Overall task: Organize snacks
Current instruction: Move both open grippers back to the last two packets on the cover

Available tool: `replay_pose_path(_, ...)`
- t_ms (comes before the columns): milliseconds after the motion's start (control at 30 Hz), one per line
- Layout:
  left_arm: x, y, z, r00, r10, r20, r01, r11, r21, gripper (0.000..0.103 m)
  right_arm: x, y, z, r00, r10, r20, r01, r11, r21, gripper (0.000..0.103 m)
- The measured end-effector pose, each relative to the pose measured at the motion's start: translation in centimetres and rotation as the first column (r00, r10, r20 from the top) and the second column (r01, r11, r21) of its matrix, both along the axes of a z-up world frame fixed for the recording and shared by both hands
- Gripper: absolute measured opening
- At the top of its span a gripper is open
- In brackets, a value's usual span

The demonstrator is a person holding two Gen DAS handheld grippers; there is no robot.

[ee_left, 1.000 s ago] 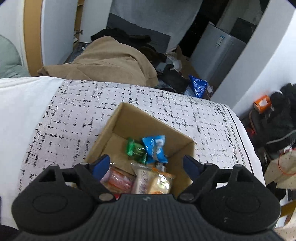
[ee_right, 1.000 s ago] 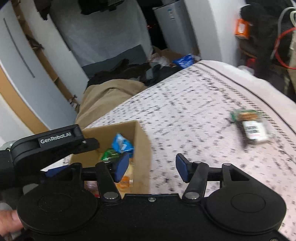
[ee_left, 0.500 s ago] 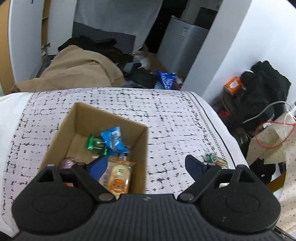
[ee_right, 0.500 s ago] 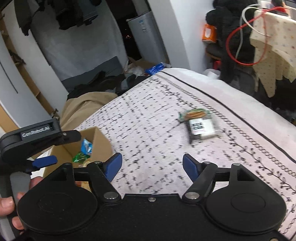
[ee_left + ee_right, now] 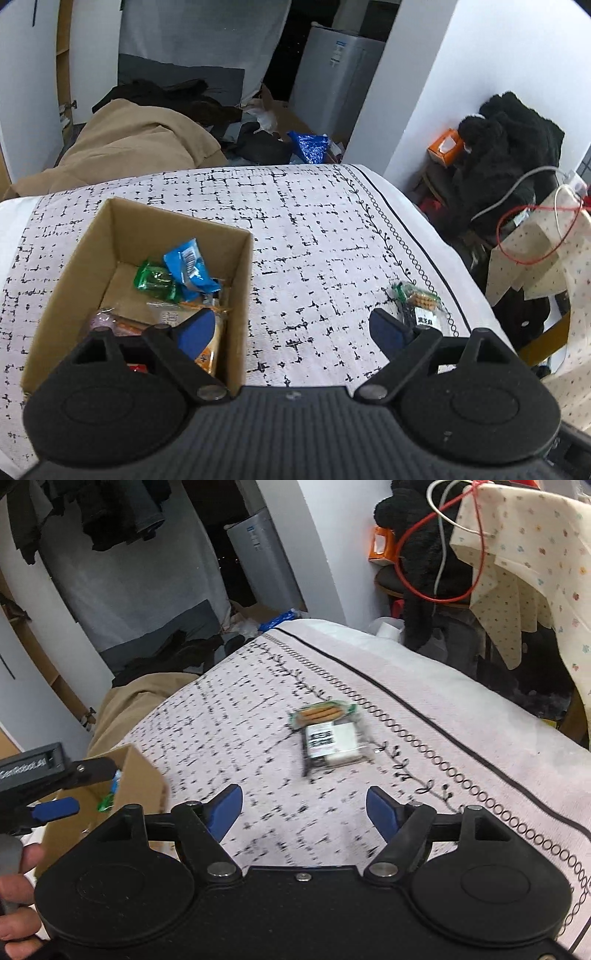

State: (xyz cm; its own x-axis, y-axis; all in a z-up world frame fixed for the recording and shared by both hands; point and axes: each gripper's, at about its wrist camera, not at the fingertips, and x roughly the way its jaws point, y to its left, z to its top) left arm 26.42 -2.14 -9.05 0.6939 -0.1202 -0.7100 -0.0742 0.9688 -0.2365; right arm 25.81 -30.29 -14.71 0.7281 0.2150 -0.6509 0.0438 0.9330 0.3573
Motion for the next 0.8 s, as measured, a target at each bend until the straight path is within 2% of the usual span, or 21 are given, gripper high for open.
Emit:
replay_pose_path(300,1.1,-2.4,-1.0,0.999,-0.030,-0.021,0.031,0.999,0.041,0.090,1.0,-2.5,-3.3,1.000,-0.027,-0.009,0.028,0.998,0.053,0.079)
replay_pose_path(500,2.5,-5.1,-1.2,0.993,-0.109,-0.044,0.113,0.989,0.094,0.090,2.2,-3.3,-4.0,1.000,-0.016,0.009,0.015,0.994,0.104,0.085)
replay_pose_path(667,4.9,-7.8,-1.3,0.984,-0.169,-0.049,0.175,0.972,0.159,0.090,3.9,-3.7,-5.4,1.000,-0.016,-0.015,0.018,0.990,0.137,0.085)
replay_pose_path(800,6.9,-9.2,-2.2,0.982,-0.179,-0.066,0.189,0.965,0.184,0.090,5.0,-3.6,-6.3,1.000,-0.007,-0.012,0.008,0.995,0.101,0.092)
